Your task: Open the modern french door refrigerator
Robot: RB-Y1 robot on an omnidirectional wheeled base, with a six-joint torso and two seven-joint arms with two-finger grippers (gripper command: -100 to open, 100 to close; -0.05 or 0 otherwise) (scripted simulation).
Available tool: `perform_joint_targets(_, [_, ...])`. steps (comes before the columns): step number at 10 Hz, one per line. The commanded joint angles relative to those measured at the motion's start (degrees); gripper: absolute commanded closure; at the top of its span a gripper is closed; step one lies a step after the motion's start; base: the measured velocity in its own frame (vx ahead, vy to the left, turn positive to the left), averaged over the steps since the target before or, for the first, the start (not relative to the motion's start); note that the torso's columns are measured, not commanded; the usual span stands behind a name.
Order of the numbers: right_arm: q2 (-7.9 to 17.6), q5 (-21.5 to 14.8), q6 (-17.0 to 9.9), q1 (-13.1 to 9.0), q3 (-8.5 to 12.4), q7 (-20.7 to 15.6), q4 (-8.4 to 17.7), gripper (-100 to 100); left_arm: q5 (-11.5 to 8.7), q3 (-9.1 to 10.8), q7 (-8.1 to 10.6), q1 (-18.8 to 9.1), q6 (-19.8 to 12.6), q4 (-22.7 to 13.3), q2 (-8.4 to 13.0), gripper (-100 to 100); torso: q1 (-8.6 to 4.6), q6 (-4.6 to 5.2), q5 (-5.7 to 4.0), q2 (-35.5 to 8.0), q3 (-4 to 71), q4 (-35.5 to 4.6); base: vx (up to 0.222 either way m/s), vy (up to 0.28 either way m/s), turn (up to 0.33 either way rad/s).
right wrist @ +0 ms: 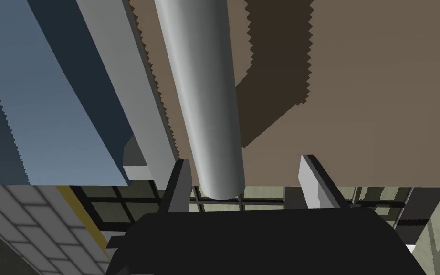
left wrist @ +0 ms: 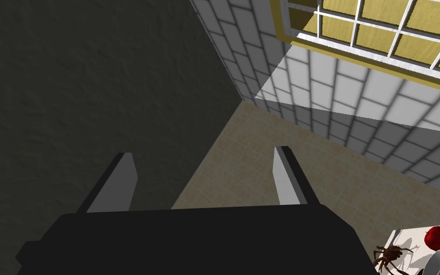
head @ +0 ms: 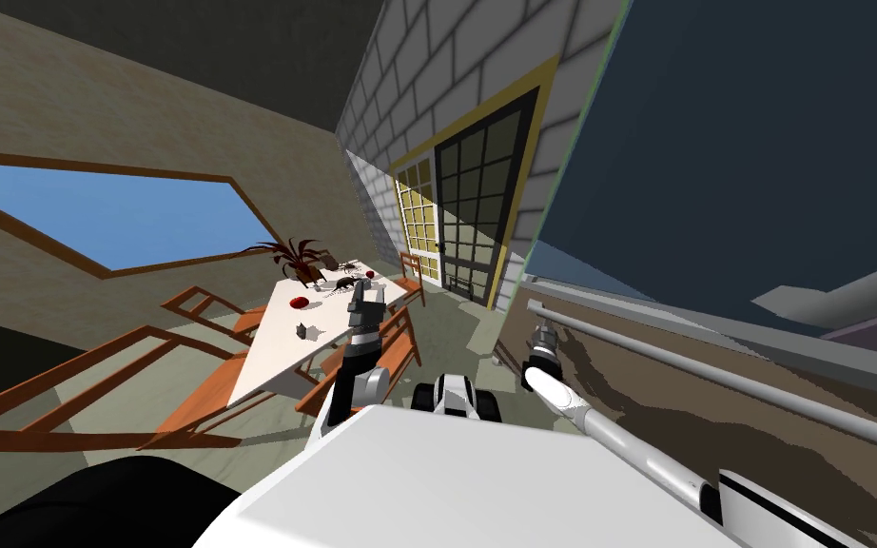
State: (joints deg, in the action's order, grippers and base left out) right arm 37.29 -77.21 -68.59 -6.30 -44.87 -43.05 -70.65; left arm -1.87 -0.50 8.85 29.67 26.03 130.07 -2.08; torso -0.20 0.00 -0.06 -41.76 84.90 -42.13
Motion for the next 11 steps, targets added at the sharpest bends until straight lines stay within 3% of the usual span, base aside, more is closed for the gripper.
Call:
perform_joint_targets(1, [1.3, 0.4, 1.6, -2.7, 1.5, -1.6, -0.5, -100, 0.0, 0.0, 0.0, 0.0, 0.0, 0.0, 0.0, 0, 0.12, 0.0, 0.03, -0.3, -0.2, -0.1, 0.099, -0.023, 0.049])
perform_joint_targets(2, [1.8, 0.6, 2.1, -3.6, 2.1, -2.2, -0.7, -100, 0.0, 0.0, 0.0, 0.0, 0.0, 0.0, 0.0, 0, 0.17, 0.01, 0.06, -0.5, -0.3, -0.1, 0.094, -0.018, 0.062])
perform_joint_targets(3, [1.5, 0.3, 1.7, -2.9, 1.7, -1.5, -0.4, -100, 0.0, 0.0, 0.0, 0.0, 0.0, 0.0, 0.0, 0, 0.23, 0.01, 0.07, -0.6, -0.4, -0.2, 0.045, -0.008, 0.016])
perform_joint_targets(4, [2.5, 1.5, 3.5, -4.2, 2.8, -2.0, -0.2, -100, 0.0, 0.0, 0.0, 0.0, 0.0, 0.0, 0.0, 0, 0.26, 0.03, 0.07, -0.8, -0.5, -0.2, 0.064, -0.033, 0.017])
perform_joint_targets(5, [2.5, 1.1, 2.5, -3.3, 2.4, -2.0, -1.0, -100, 0.0, 0.0, 0.0, 0.0, 0.0, 0.0, 0.0, 0, 0.15, 0.01, 0.06, -0.6, -0.4, -0.2, 0.037, -0.021, 0.005])
perform_joint_targets(6, [2.5, 1.2, 2.7, -3.3, 2.5, -2.1, -1.1, 100, 0.0, 0.0, 0.0, 0.0, 0.0, 0.0, 0.0, 0, 0.14, -0.01, 0.03, -0.6, -0.4, -0.2, 0.0, 0.0, 0.0])
perform_joint_targets(11, [2.9, 1.7, 2.9, -3.4, 2.1, -3.6, -3.1, 100, 0.0, -0.02, 0.0, 0.0, 0.0, 0.0, 0.0, 0, 0.19, 0.02, 0.01, -0.7, -0.4, -0.2, -0.141, 0.1, -0.036])
